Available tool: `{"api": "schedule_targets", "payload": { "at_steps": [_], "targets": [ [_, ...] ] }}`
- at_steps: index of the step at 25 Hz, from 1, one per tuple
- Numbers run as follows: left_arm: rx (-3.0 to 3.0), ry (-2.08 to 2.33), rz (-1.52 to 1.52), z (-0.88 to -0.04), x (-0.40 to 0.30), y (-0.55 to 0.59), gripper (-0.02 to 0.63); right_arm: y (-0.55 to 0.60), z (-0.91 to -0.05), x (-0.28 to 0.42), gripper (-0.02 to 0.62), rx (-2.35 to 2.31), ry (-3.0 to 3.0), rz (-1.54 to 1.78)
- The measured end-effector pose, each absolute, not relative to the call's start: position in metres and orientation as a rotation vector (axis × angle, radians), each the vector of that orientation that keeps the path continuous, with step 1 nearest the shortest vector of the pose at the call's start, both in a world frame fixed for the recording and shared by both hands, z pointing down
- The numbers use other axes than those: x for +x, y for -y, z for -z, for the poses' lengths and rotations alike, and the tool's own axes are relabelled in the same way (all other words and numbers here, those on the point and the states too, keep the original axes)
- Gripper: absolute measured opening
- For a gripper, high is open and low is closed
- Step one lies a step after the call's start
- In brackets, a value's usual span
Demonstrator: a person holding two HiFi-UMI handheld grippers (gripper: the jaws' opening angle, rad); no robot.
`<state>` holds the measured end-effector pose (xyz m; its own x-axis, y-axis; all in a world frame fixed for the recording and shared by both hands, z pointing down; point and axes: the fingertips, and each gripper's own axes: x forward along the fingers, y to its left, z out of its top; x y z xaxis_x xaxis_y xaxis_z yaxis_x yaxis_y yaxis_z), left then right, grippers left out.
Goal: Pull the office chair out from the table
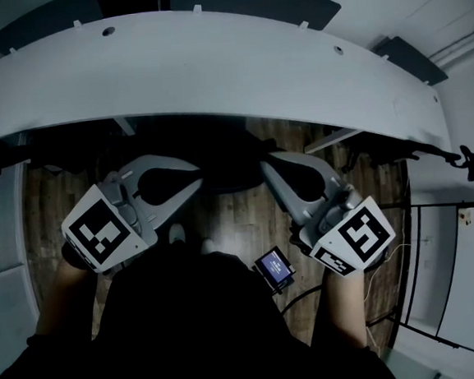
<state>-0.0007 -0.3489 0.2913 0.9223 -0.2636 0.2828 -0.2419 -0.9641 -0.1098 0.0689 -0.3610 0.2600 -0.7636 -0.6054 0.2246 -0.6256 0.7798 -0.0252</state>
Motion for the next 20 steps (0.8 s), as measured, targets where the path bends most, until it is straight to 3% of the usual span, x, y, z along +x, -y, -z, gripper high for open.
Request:
{"api": "schedule_targets", "payload": {
  "at_steps": [4, 15, 18, 20],
  "targets": [
    [-2.975, -0.311, 0.388, -0.280, 0.001, 0.345, 0.003, 0.354, -0.265, 0.048, 0.002, 0.802, 2.782, -0.075],
    [-2.858, -0.212, 0.578, -0.307, -0.003, 0.356, 0.014, 0.355, -0.311, 0.031, 0.025, 0.689, 2.577, 0.001],
    [-2.806, -0.178, 0.663, -0.324, -0.006, 0.363, 0.161, 0.362, -0.327, 0.025, 0.048, 0.632, 2.506, 0.038],
    [-2.757, -0.141, 0.740, -0.337, -0.005, 0.361, 0.226, 0.358, -0.334, 0.021, 0.114, 0.571, 2.493, 0.035]
  ]
}}
